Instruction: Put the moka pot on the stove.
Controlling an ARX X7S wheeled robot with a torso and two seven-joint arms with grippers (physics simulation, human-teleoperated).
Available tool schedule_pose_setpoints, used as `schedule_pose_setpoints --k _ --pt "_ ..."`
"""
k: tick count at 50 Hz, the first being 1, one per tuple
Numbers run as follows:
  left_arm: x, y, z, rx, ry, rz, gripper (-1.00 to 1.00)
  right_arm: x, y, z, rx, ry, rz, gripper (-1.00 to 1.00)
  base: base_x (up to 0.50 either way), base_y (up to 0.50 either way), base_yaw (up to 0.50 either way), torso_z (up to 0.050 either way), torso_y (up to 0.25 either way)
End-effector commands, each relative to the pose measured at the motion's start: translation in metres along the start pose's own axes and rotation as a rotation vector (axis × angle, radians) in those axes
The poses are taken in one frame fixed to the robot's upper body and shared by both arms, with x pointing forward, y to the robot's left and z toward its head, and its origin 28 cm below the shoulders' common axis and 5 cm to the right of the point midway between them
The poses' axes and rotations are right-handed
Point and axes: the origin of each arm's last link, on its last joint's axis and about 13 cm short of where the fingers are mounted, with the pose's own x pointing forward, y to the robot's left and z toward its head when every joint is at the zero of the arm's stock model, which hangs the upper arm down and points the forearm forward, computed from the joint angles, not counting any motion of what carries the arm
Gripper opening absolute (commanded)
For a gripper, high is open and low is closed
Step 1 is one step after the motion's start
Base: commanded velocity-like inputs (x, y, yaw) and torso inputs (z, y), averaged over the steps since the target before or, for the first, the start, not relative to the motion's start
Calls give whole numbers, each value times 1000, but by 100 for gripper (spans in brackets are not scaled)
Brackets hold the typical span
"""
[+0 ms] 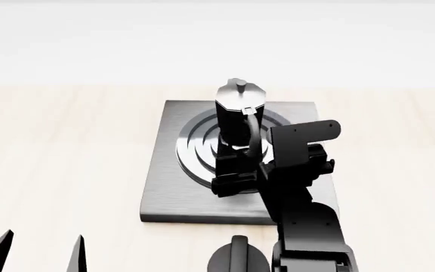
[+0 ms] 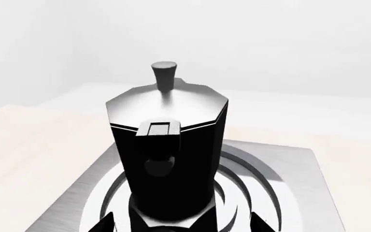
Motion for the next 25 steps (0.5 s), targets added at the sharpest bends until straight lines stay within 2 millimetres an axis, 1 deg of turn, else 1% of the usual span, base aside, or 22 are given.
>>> schedule_pose_setpoints --k 1,12,16,25 --pt "-1 0 1 -1 -1 -1 100 -1 0 -2 3 -29 58 100 0 0 0 0 0" --pt "-1 0 1 0 0 -1 100 -5 -3 -8 4 -108 54 100 0 0 0 0 0" --pt "0 0 1 1 -1 -3 100 -6 -5 -6 -5 -134 41 100 0 0 0 0 0" --pt "1 0 2 1 0 -4 100 -26 1 1 -31 -189 50 100 0 0 0 0 0"
